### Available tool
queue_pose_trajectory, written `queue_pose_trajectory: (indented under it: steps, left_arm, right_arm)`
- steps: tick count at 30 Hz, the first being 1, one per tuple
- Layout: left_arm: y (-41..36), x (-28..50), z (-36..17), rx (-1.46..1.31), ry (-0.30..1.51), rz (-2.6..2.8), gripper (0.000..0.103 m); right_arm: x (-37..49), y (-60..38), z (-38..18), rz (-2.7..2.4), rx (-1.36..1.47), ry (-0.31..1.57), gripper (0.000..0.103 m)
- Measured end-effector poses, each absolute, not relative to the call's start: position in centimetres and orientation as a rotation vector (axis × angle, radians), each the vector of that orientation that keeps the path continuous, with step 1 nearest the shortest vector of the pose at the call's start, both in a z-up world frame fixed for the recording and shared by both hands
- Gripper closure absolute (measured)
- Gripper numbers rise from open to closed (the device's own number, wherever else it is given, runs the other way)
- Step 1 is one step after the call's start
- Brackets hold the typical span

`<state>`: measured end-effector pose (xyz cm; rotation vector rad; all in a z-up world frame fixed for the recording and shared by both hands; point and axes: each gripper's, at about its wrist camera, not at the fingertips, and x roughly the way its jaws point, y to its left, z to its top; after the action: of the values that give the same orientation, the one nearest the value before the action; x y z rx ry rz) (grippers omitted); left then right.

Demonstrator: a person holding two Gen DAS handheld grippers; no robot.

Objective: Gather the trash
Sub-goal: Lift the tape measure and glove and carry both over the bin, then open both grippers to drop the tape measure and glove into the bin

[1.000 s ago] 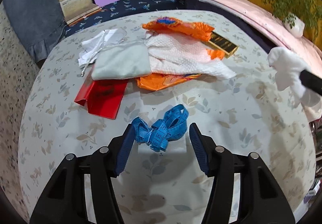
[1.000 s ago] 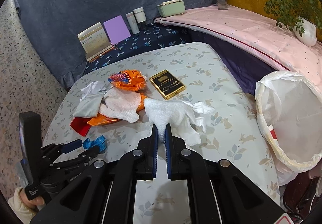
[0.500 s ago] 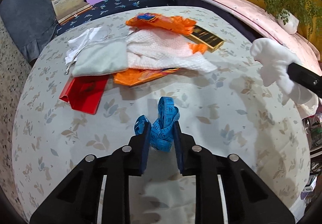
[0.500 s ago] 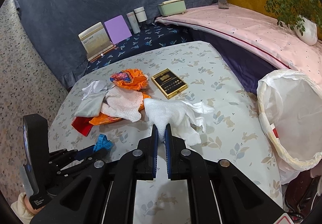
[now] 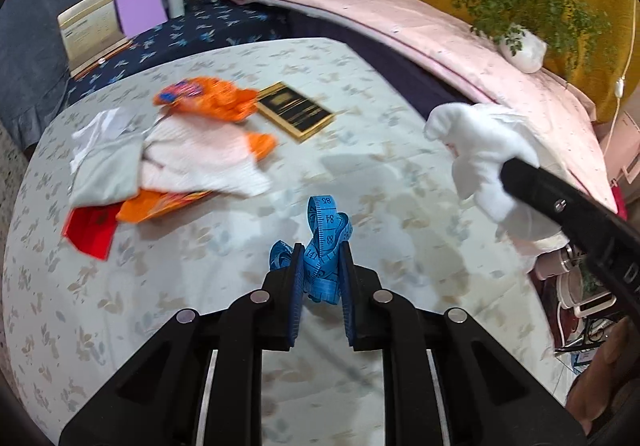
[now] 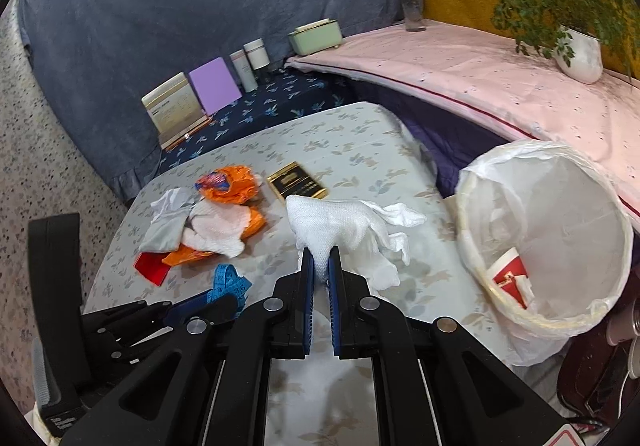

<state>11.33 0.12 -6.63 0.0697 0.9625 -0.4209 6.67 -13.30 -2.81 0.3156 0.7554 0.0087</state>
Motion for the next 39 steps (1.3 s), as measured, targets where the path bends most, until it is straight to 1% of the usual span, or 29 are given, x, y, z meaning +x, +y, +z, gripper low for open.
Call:
queue_pose_trajectory:
  steps: [11, 21, 30, 35, 39]
  left_arm:
    - [-8.7, 10.9, -4.5, 0.11, 0.928, -0.571, 0.087]
    - [-16.3, 10.4, -3.9, 0.149, 0.916, -0.694, 0.087]
    - [-20.8, 10.3, -4.3, 0.17, 0.93, -0.769, 0.087]
    - [-22.1, 10.5, -4.9, 0.172, 0.931, -0.8, 0.086]
    - [-22.4, 10.9, -5.3, 0.162, 0.929, -0.808, 0.084]
  right_arm:
    - [3.8, -21.8, -2.6, -0.154, 0.389, 0.704, 0.096]
    - [1.1, -29.5, -3.1, -0.3, 0.45, 0.674, 0.096]
    - [0.8, -32.7, -4.6, -0.346, 0.481, 0.685, 0.096]
    - [1.3, -33.5, -4.8, -0.351, 0.489, 0.682, 0.096]
    - [1.7, -33.8, -4.8, -0.354, 0.488, 0.678, 0.096]
